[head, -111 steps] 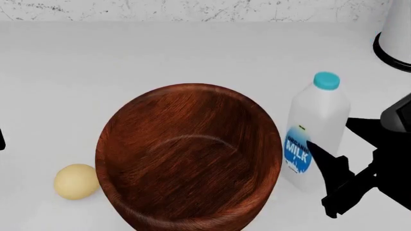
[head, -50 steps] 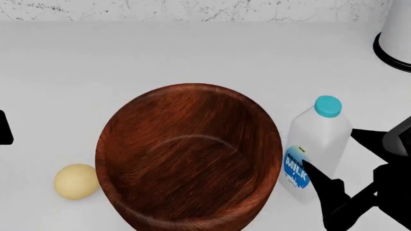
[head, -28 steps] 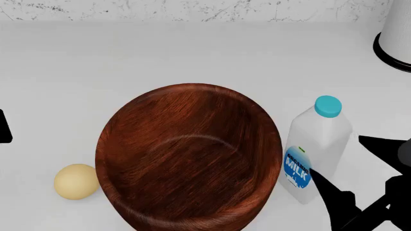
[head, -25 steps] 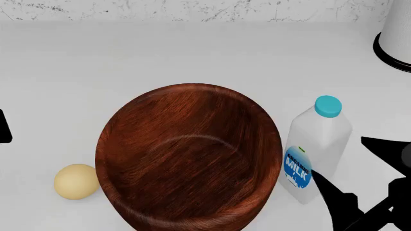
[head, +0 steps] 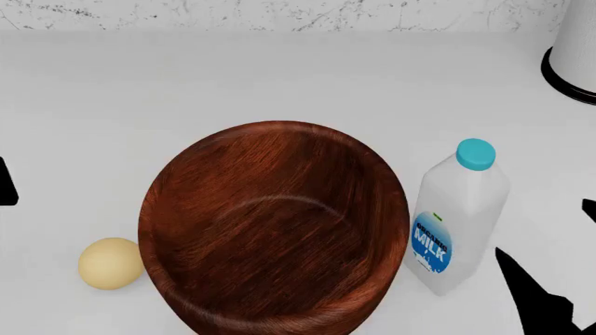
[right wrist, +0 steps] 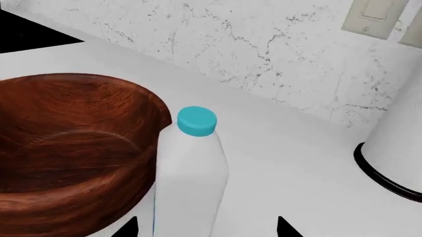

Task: Place the eggs and milk next to the bowl.

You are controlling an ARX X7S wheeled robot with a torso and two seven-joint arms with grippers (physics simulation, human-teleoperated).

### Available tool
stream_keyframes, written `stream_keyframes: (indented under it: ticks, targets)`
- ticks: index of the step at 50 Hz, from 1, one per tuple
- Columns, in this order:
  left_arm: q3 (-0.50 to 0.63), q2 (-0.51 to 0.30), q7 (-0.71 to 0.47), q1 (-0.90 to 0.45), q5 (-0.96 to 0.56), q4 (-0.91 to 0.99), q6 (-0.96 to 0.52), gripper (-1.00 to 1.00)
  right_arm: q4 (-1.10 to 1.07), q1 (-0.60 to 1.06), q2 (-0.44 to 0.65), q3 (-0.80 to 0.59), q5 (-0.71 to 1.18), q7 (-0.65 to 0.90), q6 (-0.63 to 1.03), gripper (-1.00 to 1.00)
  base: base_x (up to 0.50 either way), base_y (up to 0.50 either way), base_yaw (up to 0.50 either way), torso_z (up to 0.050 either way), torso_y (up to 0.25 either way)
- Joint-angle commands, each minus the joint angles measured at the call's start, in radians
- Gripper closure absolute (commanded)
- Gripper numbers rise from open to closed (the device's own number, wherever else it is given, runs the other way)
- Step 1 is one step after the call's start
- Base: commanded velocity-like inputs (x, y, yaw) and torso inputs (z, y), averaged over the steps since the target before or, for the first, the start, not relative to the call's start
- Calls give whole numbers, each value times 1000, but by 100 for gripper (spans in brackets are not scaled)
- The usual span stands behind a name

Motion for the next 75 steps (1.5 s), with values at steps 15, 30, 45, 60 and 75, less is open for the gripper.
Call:
stream_keyframes:
  ticks: [15, 30, 45, 60, 75]
  targets:
    - [1, 3, 1, -22, -39, 82, -23, -100, -82, -26, -41, 200, 2, 136, 30, -100, 0, 0, 0, 0, 0]
    - [-7, 1, -6, -100, -59, 105, -48, -100, -131, -12, -69, 273, -25, 235, 40, -100, 0, 0, 0, 0, 0]
    - [-32, -10, -15, -209, -81, 141, -71, -100, -202, 50, -56, 350, 4, 334, 100, -100, 0, 0, 0, 0, 0]
    - [-59, -39, -32, -278, -88, 143, -99, -100, -248, 26, -79, 468, 23, 360, 141, -100, 0, 0, 0, 0, 0]
    - [-108, -79, -51, -300, -66, 90, -92, -100, -285, -8, -102, 563, 54, 354, 172, -100, 0, 0, 0, 0, 0]
